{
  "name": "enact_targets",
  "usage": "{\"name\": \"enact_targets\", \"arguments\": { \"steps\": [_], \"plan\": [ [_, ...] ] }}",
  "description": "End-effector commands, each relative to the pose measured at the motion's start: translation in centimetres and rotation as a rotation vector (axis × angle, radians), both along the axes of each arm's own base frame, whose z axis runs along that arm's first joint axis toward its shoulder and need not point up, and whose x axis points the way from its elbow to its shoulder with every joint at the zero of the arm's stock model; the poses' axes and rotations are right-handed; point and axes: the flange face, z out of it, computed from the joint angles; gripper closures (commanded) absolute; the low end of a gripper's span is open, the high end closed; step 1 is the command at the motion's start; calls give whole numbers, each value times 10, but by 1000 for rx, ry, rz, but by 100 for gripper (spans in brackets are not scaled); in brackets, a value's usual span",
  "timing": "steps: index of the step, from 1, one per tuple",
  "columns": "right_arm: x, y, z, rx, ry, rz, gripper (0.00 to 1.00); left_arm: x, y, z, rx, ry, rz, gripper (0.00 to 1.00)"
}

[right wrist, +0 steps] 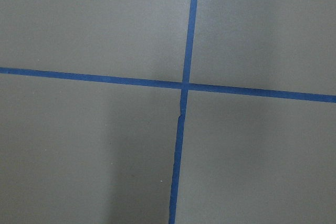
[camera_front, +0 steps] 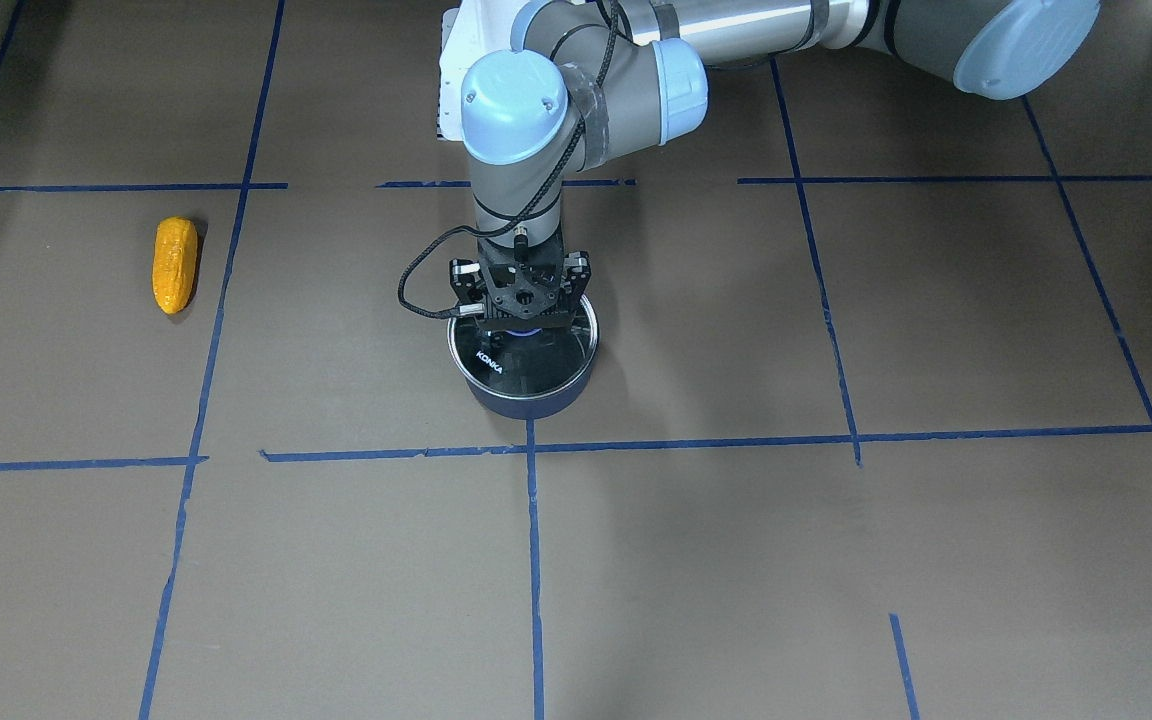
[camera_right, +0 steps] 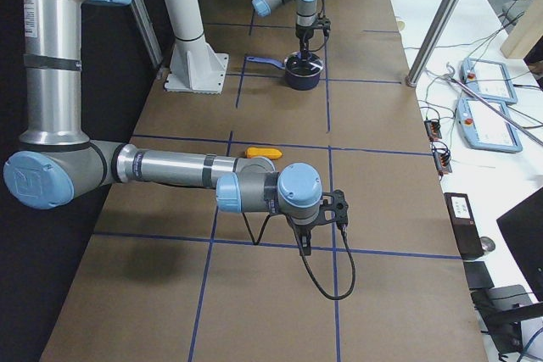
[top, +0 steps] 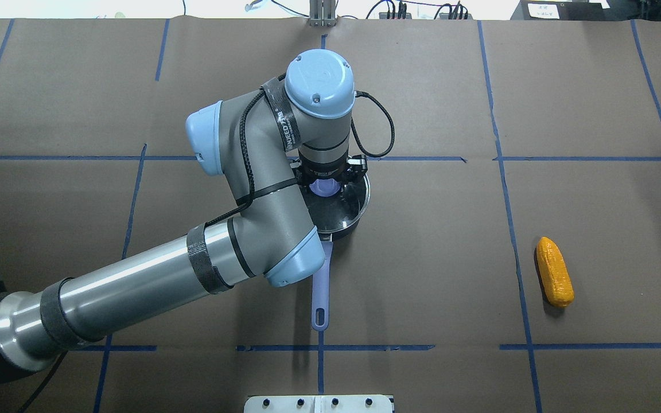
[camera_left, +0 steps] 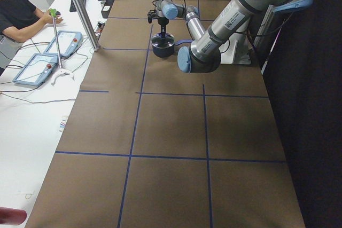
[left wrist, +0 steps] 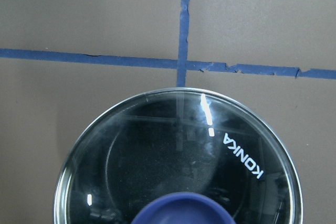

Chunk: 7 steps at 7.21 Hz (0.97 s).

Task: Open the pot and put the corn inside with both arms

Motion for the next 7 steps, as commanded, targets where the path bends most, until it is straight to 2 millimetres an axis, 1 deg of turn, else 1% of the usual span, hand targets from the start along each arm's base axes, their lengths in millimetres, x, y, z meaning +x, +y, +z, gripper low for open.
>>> {"name": "enact_targets", "arguments": {
  "steps": [1, 2, 3, 4, 5, 6, 7],
  "plan": [
    [0, -2, -2, 3, 0, 0, 0, -14, 1, -10, 2, 16, -16, 86],
    [0, -3, -2, 4, 0, 0, 0, -28, 10, -16, -9, 12, -22, 86],
    [0, -3, -3, 4, 0, 0, 0, -38, 15, -23, -10, 11, -23, 86],
    [0, -4, -5, 4, -5, 3, 0, -48, 12, -27, -10, 10, -33, 86],
    [0, -12, -15, 11, -10, 12, 0, -56, 9, -23, -14, 4, -43, 87],
    [-3, -12, -16, 20, -32, 5, 0, -77, 13, -5, -9, 10, -52, 87],
    [-6, -11, -15, 15, -33, 1, 0, -103, 16, 13, 1, 18, -67, 87]
  ]
}}
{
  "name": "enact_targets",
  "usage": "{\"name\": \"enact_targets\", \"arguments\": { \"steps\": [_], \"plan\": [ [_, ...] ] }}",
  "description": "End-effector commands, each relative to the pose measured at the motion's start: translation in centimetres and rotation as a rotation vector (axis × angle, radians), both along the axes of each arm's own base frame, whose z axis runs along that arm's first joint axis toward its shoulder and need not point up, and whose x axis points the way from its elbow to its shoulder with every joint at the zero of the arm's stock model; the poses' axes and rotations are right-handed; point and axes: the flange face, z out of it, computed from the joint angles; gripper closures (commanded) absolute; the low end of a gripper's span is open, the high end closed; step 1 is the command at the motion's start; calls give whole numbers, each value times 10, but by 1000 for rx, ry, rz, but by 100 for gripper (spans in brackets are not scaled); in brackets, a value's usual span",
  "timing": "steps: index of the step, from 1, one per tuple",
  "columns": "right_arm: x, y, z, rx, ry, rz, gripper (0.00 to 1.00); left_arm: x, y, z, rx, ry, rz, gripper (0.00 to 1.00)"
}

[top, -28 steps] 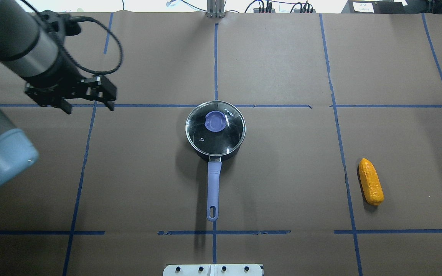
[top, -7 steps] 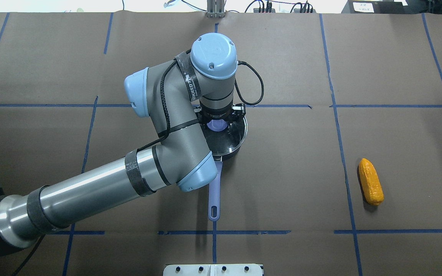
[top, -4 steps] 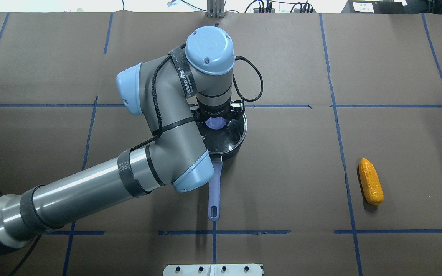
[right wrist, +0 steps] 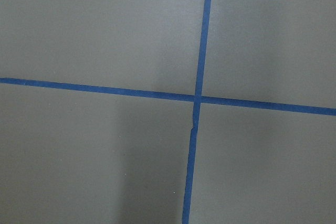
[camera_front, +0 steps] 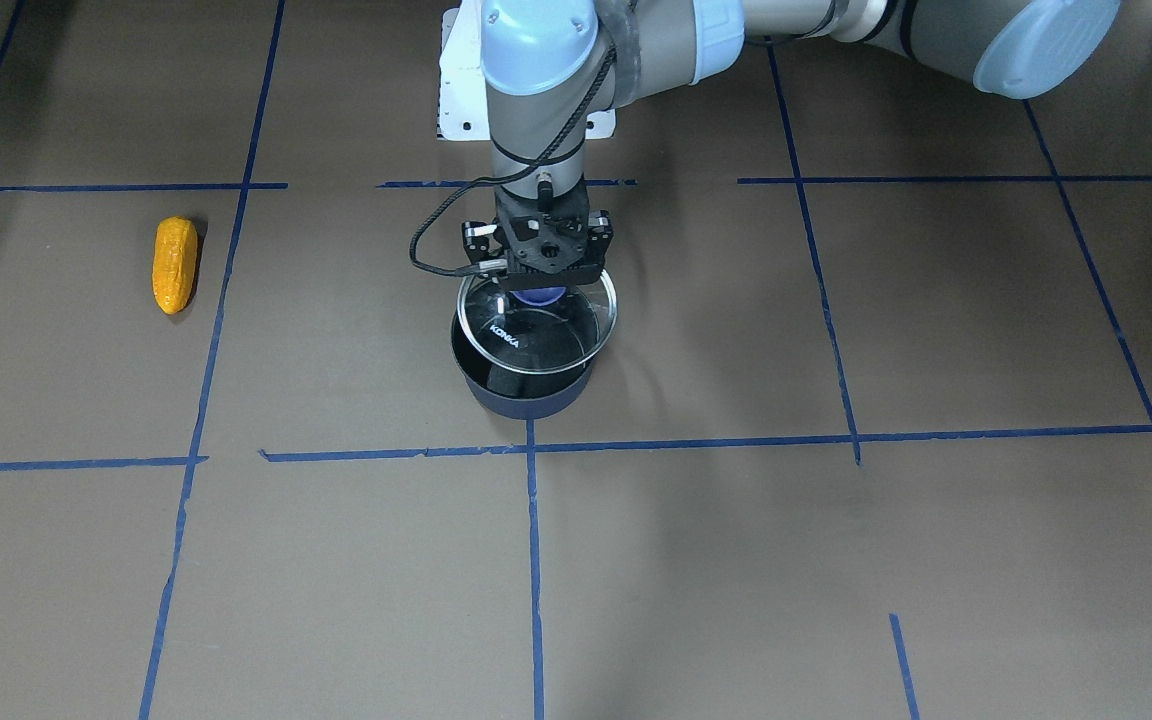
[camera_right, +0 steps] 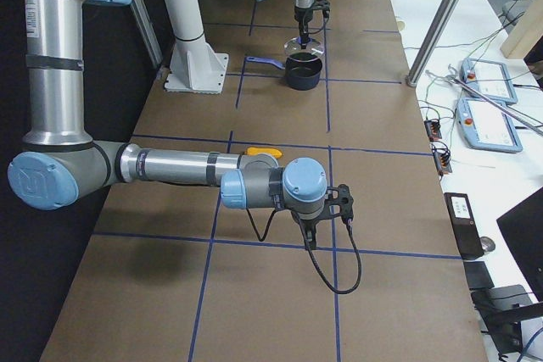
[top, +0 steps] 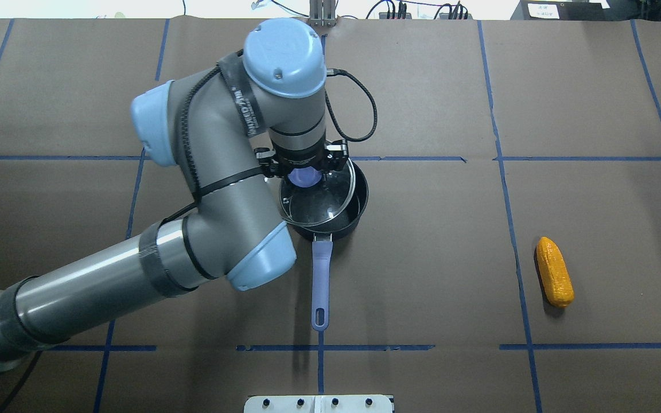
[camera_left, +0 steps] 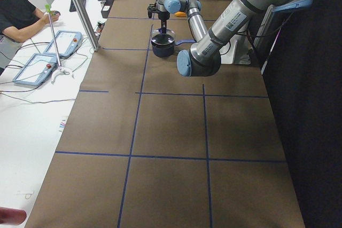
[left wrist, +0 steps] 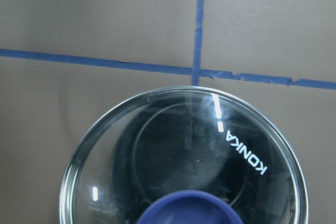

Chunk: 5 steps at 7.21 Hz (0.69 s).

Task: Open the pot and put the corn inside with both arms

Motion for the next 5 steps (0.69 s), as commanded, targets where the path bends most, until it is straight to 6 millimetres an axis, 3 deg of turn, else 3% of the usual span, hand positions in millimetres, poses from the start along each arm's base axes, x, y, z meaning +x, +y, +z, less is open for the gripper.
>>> {"name": "enact_targets", "arguments": {
  "steps": [1, 3, 5],
  "plan": [
    [-16, -4, -9, -35, -14, 9, 0, -41, 9, 42, 5, -4, -16, 87],
    [-52, -11, -45, -78, -27, 26, 0, -78, 17, 82, 38, -24, 1, 87],
    [-77, -11, -78, -122, -42, 56, 0, -95, 16, 112, 59, -56, 28, 87]
  ]
}}
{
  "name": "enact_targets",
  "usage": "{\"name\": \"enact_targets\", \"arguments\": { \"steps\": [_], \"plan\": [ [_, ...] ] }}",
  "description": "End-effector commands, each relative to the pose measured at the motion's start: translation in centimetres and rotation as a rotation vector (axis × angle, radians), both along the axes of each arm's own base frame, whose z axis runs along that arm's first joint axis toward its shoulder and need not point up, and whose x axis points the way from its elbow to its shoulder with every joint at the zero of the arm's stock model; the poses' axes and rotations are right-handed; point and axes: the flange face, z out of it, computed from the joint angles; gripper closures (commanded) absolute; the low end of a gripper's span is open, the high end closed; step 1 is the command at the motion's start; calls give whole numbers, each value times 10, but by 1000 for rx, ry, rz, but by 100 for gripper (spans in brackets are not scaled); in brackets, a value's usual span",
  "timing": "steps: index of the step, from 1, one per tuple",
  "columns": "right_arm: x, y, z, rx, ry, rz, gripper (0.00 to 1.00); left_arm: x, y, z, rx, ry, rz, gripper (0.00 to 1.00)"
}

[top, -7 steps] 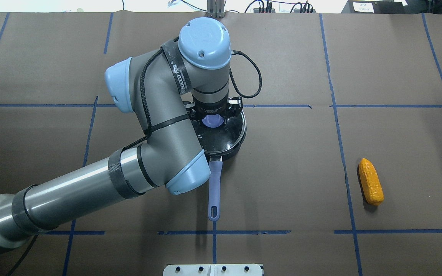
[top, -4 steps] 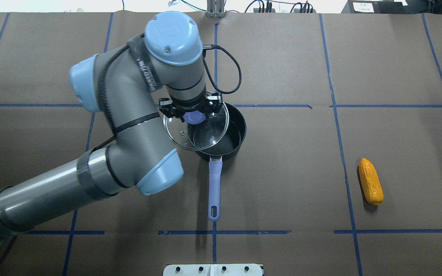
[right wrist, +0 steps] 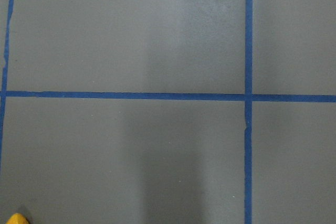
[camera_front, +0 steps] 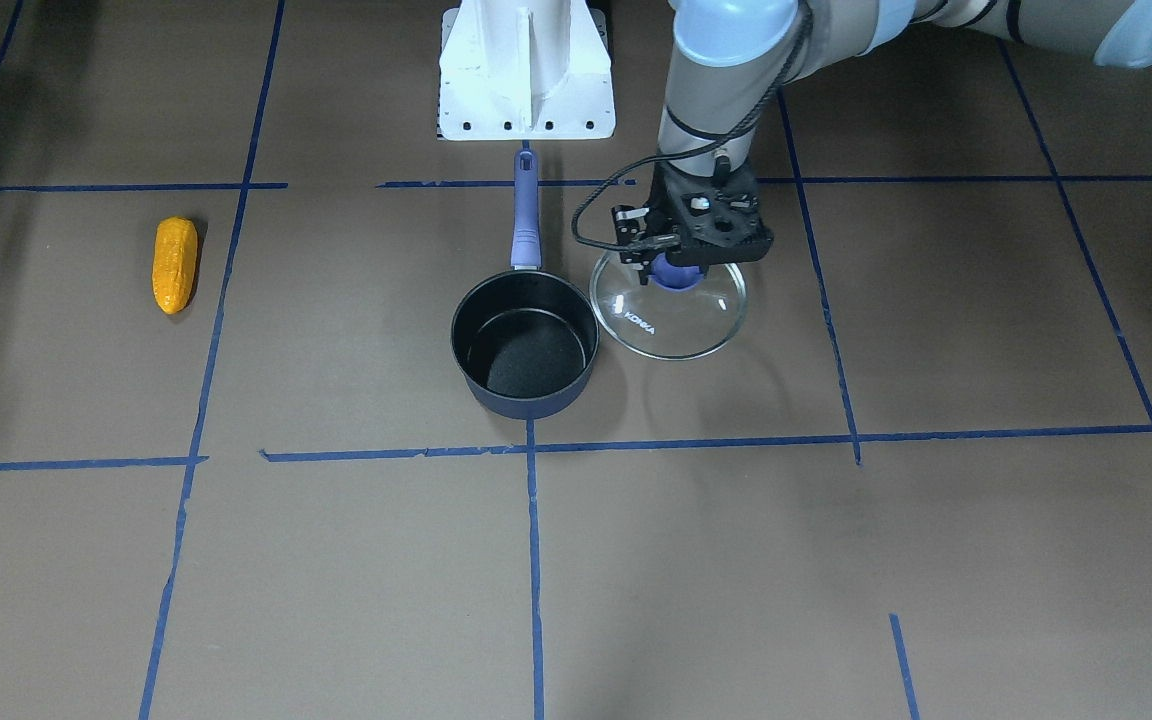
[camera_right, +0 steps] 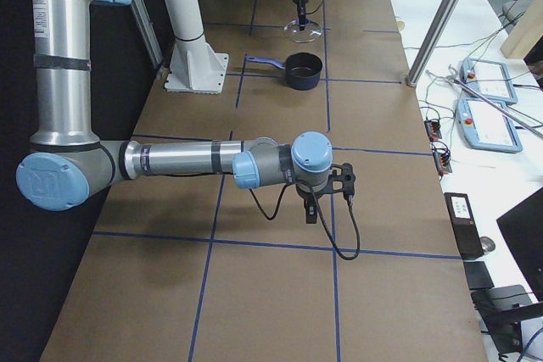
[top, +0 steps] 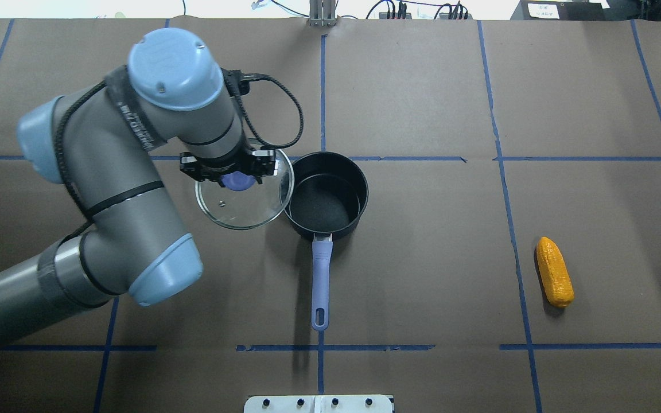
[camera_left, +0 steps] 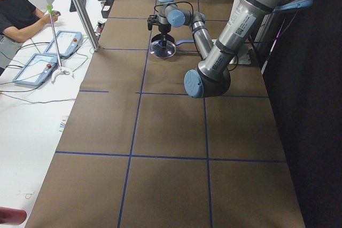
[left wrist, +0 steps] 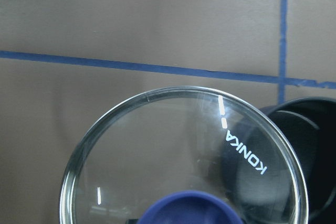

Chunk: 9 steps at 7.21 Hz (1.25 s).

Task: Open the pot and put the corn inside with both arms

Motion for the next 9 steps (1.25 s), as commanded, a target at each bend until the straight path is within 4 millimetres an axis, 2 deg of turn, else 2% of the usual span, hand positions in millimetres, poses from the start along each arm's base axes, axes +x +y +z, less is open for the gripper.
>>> {"name": "enact_targets", "arguments": {
  "steps": [1, 2, 3, 4, 5, 6, 7, 9],
  "plan": [
    [-26, 1, -36, -28, -17, 21, 0, -9, 4, 41, -3, -39, 24, 86],
    [-40, 3, -55, -43, -19, 36, 0, 0, 3, 50, -1, -33, 26, 86],
    [-52, 4, -65, -41, -7, 40, 0, 14, -6, 66, -7, -32, 25, 86],
    [-65, 3, -70, -39, -10, 53, 0, 27, -14, 86, -6, -29, 27, 86],
    [-80, 3, -75, -40, -17, 69, 0, 38, -10, 106, -29, -7, 5, 86],
    [-91, 4, -77, -44, -19, 73, 0, 47, -10, 118, -24, 38, -12, 86],
    [-101, 5, -78, -49, -19, 57, 0, 48, -6, 134, -34, 30, -9, 86],
    [-110, 4, -82, -52, -18, 52, 0, 50, 0, 141, -41, 23, -2, 86]
  ]
}}
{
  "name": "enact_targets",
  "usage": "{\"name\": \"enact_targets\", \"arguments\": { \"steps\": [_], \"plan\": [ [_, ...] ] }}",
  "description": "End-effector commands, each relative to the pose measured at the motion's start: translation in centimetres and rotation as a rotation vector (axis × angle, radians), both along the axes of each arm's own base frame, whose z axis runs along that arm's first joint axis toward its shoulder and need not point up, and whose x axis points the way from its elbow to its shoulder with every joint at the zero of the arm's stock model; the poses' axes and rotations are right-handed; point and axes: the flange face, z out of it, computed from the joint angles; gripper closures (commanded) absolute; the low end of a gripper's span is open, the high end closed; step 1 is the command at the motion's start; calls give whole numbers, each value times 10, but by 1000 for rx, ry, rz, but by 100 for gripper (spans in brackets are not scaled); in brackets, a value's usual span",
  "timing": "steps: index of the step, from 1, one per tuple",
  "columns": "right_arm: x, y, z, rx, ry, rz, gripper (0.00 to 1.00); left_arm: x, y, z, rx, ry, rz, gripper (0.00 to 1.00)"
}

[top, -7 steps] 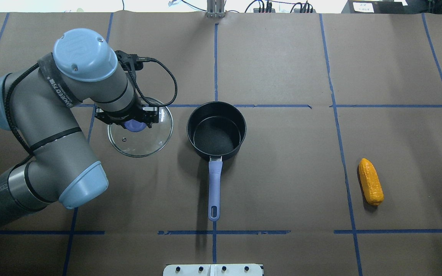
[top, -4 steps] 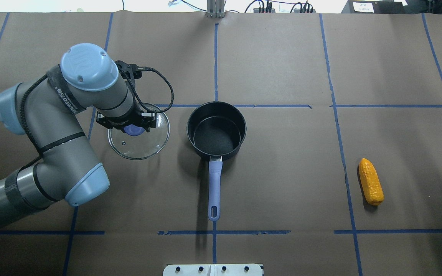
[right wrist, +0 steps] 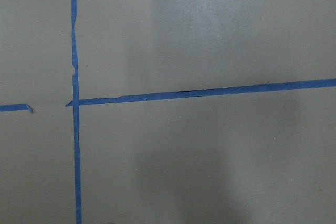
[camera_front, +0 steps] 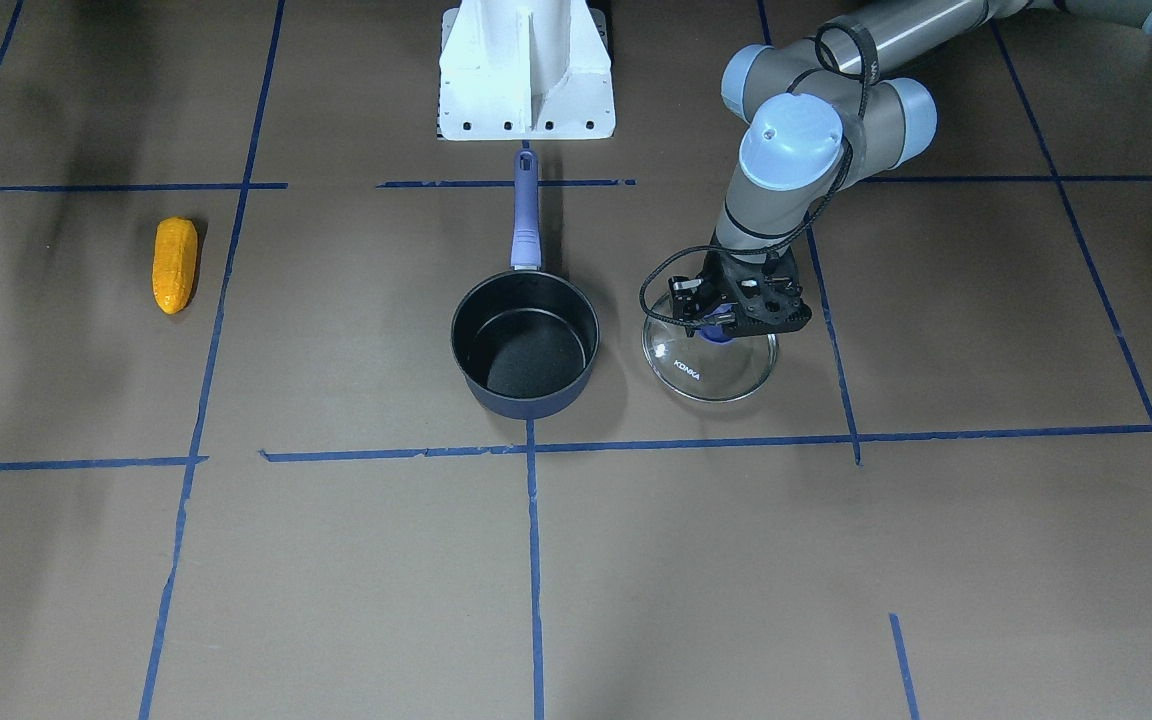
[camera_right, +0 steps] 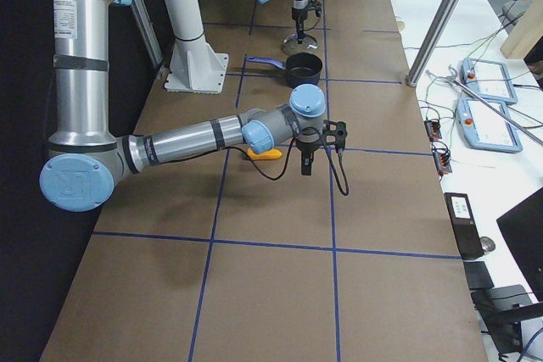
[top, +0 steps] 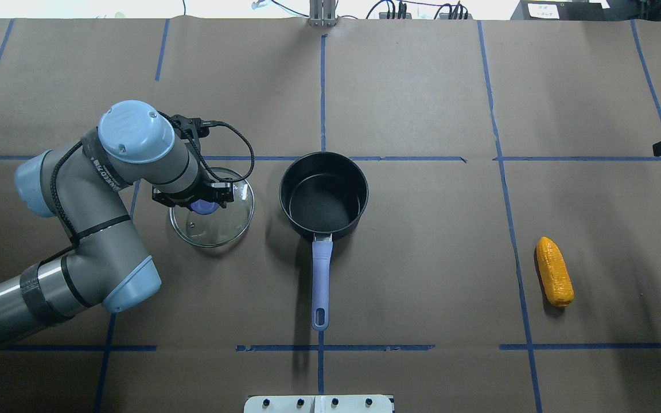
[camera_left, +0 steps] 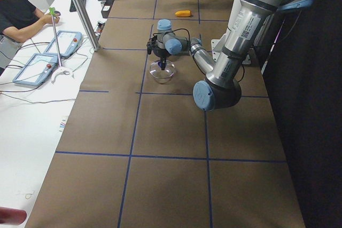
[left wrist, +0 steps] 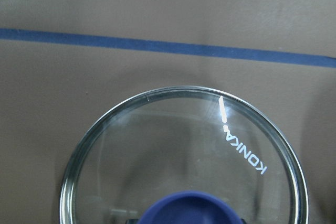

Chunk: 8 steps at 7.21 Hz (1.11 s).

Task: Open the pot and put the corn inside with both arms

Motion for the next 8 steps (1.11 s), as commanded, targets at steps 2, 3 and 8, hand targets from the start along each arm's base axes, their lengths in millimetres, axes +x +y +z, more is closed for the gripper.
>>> {"name": "enact_targets", "arguments": {
  "steps": [2, 3, 8],
  "plan": [
    [-6, -1, -4, 4, -1, -3, 0, 2, 4, 6, -14, 2, 13, 40],
    [-6, 0, -4, 3, -2, -4, 0, 1, 5, 3, -12, 6, 14, 23],
    [-95, 25, -10, -4, -10, 48, 0, -34, 11, -32, -92, -15, 23, 0]
  ]
}}
